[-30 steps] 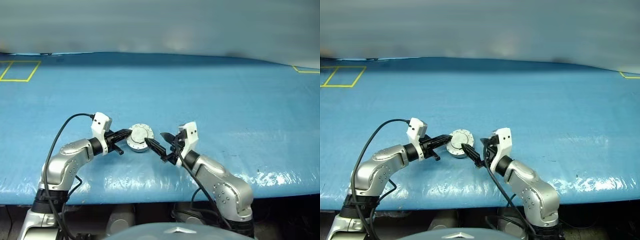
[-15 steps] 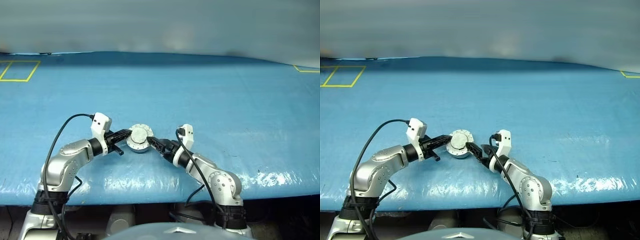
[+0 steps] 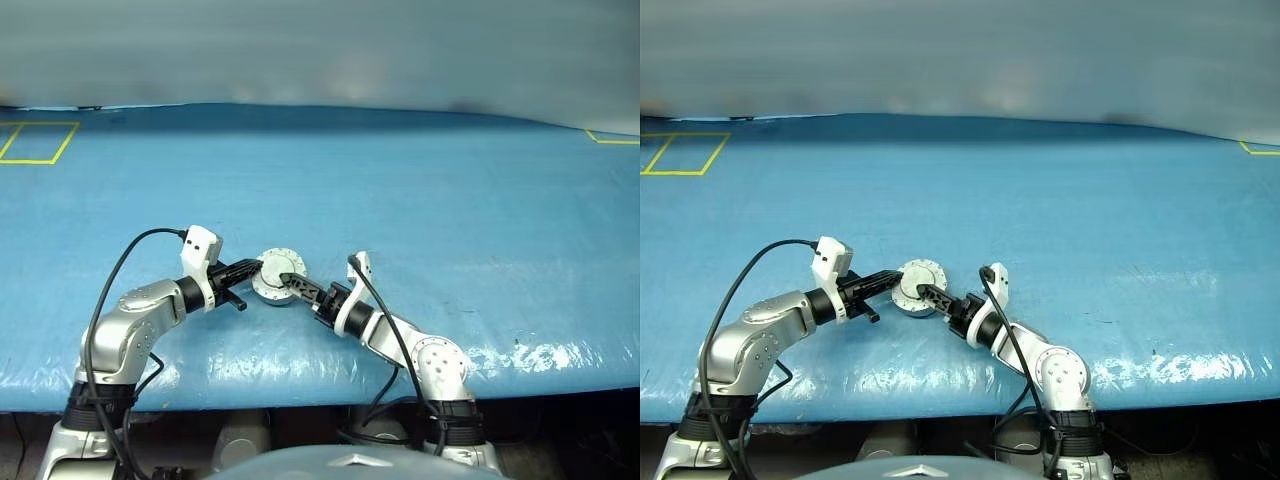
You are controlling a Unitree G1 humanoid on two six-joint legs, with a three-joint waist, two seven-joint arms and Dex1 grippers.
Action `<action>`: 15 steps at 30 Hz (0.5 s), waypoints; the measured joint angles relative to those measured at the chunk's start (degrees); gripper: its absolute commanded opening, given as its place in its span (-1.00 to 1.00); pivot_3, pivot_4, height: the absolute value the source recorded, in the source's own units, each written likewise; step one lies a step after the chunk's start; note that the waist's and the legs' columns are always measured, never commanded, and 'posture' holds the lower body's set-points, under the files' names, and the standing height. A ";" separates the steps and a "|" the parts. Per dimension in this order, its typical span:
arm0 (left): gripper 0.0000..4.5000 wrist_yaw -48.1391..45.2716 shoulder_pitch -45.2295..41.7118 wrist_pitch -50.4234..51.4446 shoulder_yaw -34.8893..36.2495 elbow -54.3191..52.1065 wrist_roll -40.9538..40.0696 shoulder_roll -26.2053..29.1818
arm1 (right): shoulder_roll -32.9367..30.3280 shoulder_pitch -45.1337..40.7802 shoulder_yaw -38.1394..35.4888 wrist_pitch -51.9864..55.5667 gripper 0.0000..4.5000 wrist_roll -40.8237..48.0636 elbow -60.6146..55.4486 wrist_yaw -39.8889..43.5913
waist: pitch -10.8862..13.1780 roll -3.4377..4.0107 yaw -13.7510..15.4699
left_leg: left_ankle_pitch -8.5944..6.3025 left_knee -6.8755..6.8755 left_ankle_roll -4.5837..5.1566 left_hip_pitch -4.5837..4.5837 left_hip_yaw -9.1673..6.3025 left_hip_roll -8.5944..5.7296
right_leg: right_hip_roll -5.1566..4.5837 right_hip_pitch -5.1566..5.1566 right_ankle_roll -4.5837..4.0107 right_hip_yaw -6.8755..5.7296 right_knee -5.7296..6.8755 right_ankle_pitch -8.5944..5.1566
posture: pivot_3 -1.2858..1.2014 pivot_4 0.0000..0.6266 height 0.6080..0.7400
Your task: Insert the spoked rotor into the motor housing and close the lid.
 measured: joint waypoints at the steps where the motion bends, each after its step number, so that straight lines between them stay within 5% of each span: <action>1: -1.00 0.00 0.00 0.00 0.00 0.00 0.00 0.00 | 0.00 0.01 -0.06 -0.02 0.44 0.93 0.48 -0.62 | 0.00 0.00 0.00 | 0.00 0.00 0.00 0.00 0.00 0.00 | 0.00 0.00 0.00 0.00 0.00 0.00 | 0.03 -0.52 1.00; 8: -1.00 0.79 0.66 0.37 0.32 -0.05 0.36 -0.11 | 0.01 0.32 -1.66 -2.14 -0.48 10.26 3.21 -4.30 | 0.03 0.04 -0.04 | 0.00 0.00 0.00 -0.02 0.00 0.00 | 0.00 0.00 0.01 0.00 -0.01 0.00 | 0.03 -0.52 1.00; 15: -1.00 0.85 0.63 0.34 0.34 -0.05 0.38 -0.34 | -0.08 1.63 -0.88 -2.31 -0.48 12.48 2.12 -6.48 | 0.03 0.05 -0.06 | -0.01 -0.02 0.01 -0.03 0.00 0.00 | -0.01 -0.01 0.03 0.00 -0.01 0.00 | 0.03 -0.52 1.00</action>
